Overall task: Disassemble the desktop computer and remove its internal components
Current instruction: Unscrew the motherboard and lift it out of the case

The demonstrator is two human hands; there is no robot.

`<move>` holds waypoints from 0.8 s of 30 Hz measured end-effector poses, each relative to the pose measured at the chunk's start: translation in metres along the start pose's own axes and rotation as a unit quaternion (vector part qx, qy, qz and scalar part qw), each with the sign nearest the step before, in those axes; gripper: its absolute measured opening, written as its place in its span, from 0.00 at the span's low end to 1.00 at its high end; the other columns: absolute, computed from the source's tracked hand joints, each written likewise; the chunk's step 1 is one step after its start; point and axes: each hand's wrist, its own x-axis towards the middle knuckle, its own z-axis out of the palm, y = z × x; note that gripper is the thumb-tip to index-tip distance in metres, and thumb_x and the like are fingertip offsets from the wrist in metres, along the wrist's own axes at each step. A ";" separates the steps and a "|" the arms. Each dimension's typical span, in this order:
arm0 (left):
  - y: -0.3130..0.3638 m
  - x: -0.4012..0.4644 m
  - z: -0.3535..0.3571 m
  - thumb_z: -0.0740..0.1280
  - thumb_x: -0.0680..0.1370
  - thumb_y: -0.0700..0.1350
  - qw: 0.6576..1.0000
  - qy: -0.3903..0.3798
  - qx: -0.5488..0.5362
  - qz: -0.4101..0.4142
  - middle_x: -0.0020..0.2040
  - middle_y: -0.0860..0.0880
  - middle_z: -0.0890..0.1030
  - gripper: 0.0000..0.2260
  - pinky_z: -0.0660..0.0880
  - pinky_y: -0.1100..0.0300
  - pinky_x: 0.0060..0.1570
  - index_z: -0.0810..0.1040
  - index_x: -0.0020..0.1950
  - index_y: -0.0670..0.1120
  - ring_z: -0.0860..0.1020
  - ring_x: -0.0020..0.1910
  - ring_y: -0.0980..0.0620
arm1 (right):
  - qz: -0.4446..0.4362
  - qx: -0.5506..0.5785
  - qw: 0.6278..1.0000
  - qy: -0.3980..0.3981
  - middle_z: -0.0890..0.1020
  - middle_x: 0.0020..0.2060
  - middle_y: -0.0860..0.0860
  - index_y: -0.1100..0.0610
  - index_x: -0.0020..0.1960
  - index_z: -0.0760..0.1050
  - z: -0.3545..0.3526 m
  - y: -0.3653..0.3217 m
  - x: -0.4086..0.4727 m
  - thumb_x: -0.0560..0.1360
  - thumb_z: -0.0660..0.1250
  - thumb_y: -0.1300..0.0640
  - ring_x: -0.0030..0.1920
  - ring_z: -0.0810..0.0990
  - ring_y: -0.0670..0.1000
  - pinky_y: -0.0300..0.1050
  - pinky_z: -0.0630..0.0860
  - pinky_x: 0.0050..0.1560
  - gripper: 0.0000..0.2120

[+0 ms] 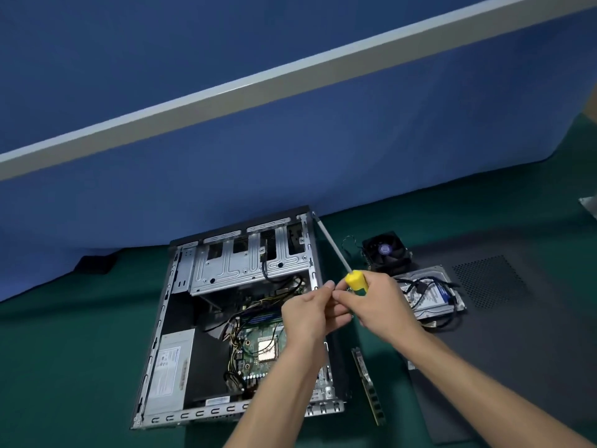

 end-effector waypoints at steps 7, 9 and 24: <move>-0.014 0.011 0.003 0.62 0.80 0.43 0.995 -0.013 0.099 -0.003 0.36 0.45 0.83 0.11 0.77 0.59 0.28 0.81 0.43 0.40 0.79 0.28 0.51 | 0.021 -0.057 0.997 0.043 0.79 0.28 0.46 0.47 0.34 0.76 -0.005 0.029 0.001 0.71 0.71 0.52 0.33 0.78 0.52 0.47 0.75 0.38 0.08; -0.019 0.024 0.000 0.59 0.81 0.46 0.952 0.052 0.289 0.084 0.34 0.48 0.81 0.13 0.70 0.62 0.26 0.78 0.39 0.45 0.76 0.27 0.54 | 0.070 -0.040 0.995 0.065 0.77 0.26 0.48 0.48 0.32 0.75 -0.005 0.048 0.004 0.71 0.71 0.54 0.31 0.78 0.56 0.48 0.74 0.37 0.10; -0.062 0.063 -0.014 0.65 0.74 0.42 0.774 0.138 0.539 0.303 0.26 0.53 0.62 0.16 0.53 0.60 0.25 0.61 0.31 0.49 0.61 0.23 0.51 | 0.163 -0.301 0.938 0.063 0.83 0.41 0.53 0.56 0.48 0.74 0.059 0.143 0.049 0.76 0.64 0.52 0.46 0.81 0.58 0.44 0.65 0.39 0.07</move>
